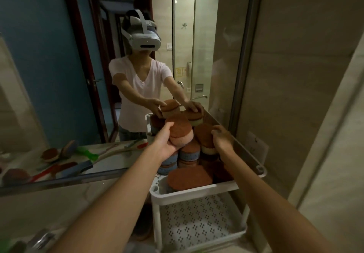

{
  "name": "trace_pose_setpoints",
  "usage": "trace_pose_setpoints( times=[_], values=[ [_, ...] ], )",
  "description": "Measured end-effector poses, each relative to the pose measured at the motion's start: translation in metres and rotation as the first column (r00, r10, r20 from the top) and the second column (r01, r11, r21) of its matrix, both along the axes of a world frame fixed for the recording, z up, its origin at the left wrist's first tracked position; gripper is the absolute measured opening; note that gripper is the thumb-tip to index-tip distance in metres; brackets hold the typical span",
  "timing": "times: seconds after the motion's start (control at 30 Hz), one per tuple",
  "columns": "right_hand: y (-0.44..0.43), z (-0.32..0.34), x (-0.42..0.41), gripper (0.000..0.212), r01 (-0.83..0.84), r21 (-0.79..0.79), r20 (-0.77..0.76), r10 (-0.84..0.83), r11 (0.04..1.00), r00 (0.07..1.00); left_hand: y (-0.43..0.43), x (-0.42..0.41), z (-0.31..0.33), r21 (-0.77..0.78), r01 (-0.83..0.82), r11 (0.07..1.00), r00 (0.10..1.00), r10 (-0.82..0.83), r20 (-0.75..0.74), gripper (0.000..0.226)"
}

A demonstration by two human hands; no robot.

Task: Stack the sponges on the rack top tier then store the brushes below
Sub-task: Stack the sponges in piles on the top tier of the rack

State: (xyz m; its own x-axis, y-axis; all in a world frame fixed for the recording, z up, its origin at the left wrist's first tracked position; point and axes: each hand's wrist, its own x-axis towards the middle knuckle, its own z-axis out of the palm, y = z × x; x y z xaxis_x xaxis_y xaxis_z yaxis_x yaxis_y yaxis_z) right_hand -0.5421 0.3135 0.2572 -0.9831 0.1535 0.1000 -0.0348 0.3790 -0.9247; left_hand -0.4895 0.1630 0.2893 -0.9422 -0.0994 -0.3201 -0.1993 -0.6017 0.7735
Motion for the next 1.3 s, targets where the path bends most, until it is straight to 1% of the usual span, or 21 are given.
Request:
trace_pose_setpoints(
  times=[0.1,0.2,0.27,0.33,0.43,0.5,0.63,0.7,0.77,0.8,0.83,0.87,0.9,0.93,0.97,1.0,1.07,1.13,1.23,1.27,1.3],
  values=[
    [-0.001,-0.007,0.000,0.039,-0.020,0.115,-0.043,0.025,0.993,0.999,0.001,0.000,-0.002,0.046,-0.011,0.999,1.000,0.011,-0.004,0.036],
    [-0.002,-0.011,0.003,0.044,-0.069,0.172,-0.117,0.090,0.983,0.989,0.001,0.001,-0.004,0.061,-0.017,0.998,1.000,0.017,-0.002,0.033],
    [-0.002,-0.012,0.003,0.044,-0.097,0.248,-0.147,0.136,0.964,0.980,0.002,0.001,-0.004,0.057,-0.020,0.998,1.000,0.020,0.000,0.032],
    [0.000,-0.015,0.000,0.042,-0.124,0.330,-0.113,0.170,0.936,0.979,0.002,0.001,-0.003,0.047,-0.024,0.999,1.000,0.023,0.007,0.036],
    [0.001,-0.016,-0.004,0.044,-0.154,0.353,-0.027,0.174,0.923,0.984,0.001,0.001,-0.002,0.039,-0.020,0.999,1.000,0.019,0.019,0.040],
    [-0.001,-0.015,-0.005,0.045,-0.157,0.409,-0.008,0.175,0.899,0.985,-0.001,0.001,-0.001,0.033,-0.020,0.999,1.000,0.019,0.025,0.042],
    [-0.004,-0.008,-0.003,0.041,-0.143,0.594,-0.013,0.188,0.792,0.982,-0.001,0.001,0.000,0.018,-0.011,1.000,1.000,0.011,0.030,0.043],
    [-0.005,-0.004,-0.001,0.038,-0.155,0.656,0.019,0.188,0.738,0.982,0.000,0.002,0.002,0.005,-0.001,1.000,1.000,0.001,0.027,0.042],
    [-0.004,0.004,0.000,0.035,-0.167,0.639,0.037,0.187,0.751,0.982,0.003,0.002,0.005,-0.035,-0.004,0.999,1.000,0.005,0.019,0.038],
    [-0.003,0.008,0.001,0.033,-0.140,0.602,-0.013,0.185,0.786,0.983,0.004,0.001,0.008,-0.074,-0.018,0.997,1.000,0.018,0.007,0.036],
    [-0.001,0.012,0.003,0.030,-0.100,0.523,-0.098,0.177,0.846,0.979,0.006,-0.001,0.011,-0.119,-0.038,0.992,0.999,0.037,-0.010,0.035],
    [0.000,0.014,0.007,0.028,-0.098,0.388,-0.176,0.178,0.916,0.968,0.008,-0.003,0.014,-0.165,-0.060,0.984,0.998,0.055,-0.029,0.035],
    [0.002,0.017,0.014,0.029,-0.159,0.223,-0.227,0.209,0.962,0.951,0.011,-0.006,0.017,-0.208,-0.076,0.975,0.997,0.068,-0.045,0.036],
    [0.003,0.021,0.021,0.032,-0.258,0.092,-0.264,0.274,0.962,0.925,0.016,-0.009,0.019,-0.249,-0.081,0.965,0.996,0.070,-0.053,0.038],
    [0.005,0.023,0.027,0.038,-0.350,0.051,-0.287,0.349,0.935,0.892,0.021,-0.011,0.021,-0.282,-0.069,0.957,0.997,0.057,-0.051,0.039],
    [0.007,0.026,0.031,0.043,-0.408,0.091,-0.285,0.416,0.909,0.863,0.027,-0.011,0.023,-0.307,-0.043,0.951,0.999,0.032,-0.042,0.038],
    [0.012,0.030,0.034,0.050,-0.434,0.200,-0.247,0.473,0.879,0.845,0.040,-0.012,0.027,-0.335,0.023,0.942,0.999,-0.035,-0.030,0.036],
    [0.021,0.035,0.035,0.050,-0.389,0.202,-0.231,0.430,0.899,0.873,0.051,-0.011,0.028,-0.347,0.104,0.932,0.992,-0.122,-0.028,0.033],
    [0.037,0.037,0.034,0.041,-0.289,0.147,-0.271,0.320,0.946,0.908,0.062,-0.012,0.027,-0.365,0.216,0.905,0.966,-0.252,-0.051,0.030],
    [0.042,0.035,0.033,0.039,-0.238,0.153,-0.283,0.273,0.959,0.919,0.064,-0.013,0.026,-0.414,0.227,0.881,0.960,-0.275,-0.059,0.030],
    [0.048,0.032,0.033,0.040,-0.181,0.169,-0.286,0.224,0.969,0.932,0.066,-0.014,0.025,-0.521,0.207,0.828,0.956,-0.284,-0.070,0.033]
  ],
)
